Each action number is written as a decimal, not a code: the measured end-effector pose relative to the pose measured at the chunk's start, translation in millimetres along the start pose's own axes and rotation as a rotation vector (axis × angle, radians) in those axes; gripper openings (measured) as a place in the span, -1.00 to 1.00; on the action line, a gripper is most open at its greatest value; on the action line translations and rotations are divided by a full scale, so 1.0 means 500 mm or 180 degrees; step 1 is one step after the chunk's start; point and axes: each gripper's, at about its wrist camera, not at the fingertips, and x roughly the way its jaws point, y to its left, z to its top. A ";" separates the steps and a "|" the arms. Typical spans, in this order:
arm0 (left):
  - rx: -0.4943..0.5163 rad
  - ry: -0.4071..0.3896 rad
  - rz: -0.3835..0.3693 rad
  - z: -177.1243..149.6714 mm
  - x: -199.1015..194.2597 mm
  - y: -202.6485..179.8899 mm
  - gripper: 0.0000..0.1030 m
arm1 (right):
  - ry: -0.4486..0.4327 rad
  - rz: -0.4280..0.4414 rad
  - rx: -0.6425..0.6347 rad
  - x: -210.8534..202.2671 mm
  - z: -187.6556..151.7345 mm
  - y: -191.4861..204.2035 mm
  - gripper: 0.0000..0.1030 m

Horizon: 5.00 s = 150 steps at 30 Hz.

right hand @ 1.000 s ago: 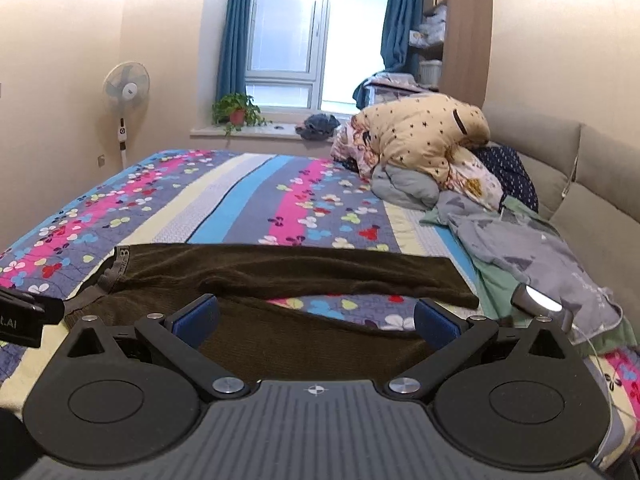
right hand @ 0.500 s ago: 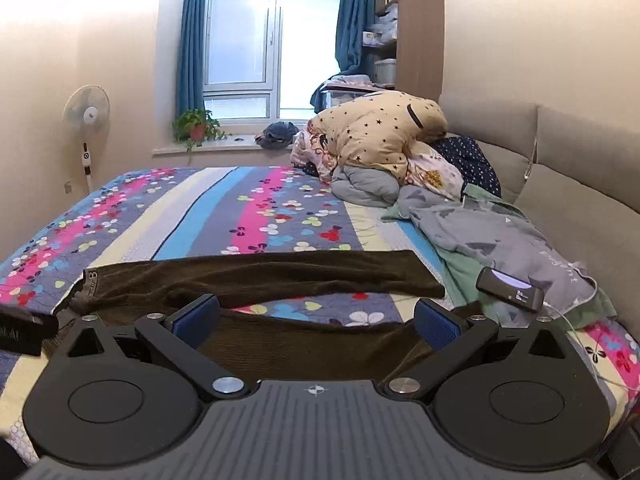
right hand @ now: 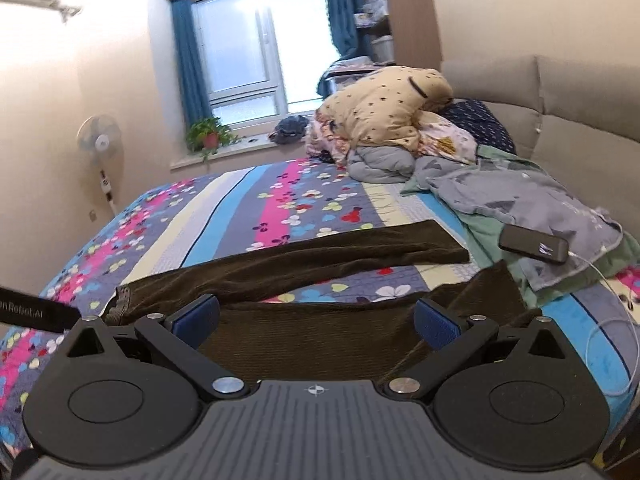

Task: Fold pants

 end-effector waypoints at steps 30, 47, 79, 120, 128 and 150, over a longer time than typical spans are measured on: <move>0.0300 0.0040 -0.0223 0.011 -0.005 -0.137 1.00 | -0.0190 0.0114 -0.0095 -0.007 0.014 -0.092 0.99; -0.0159 0.0051 -0.0070 0.107 0.148 0.049 1.00 | 0.0292 -0.0224 -0.0341 0.112 0.057 -0.072 0.99; -0.0974 0.0525 0.0818 -0.040 0.285 0.129 1.00 | 0.0991 -0.1664 0.2065 0.476 -0.117 -0.518 0.99; -0.1036 0.0057 0.0669 -0.043 0.117 0.201 1.00 | 0.0401 0.0298 0.0084 0.183 -0.015 -0.167 0.88; -0.1130 0.0194 0.0658 -0.075 0.163 0.248 1.00 | 0.0501 0.0295 -0.0042 0.177 -0.021 -0.118 0.92; -0.1092 0.0393 0.1077 -0.092 -0.029 0.232 1.00 | 0.0254 0.1451 -0.1117 0.329 0.192 0.025 0.92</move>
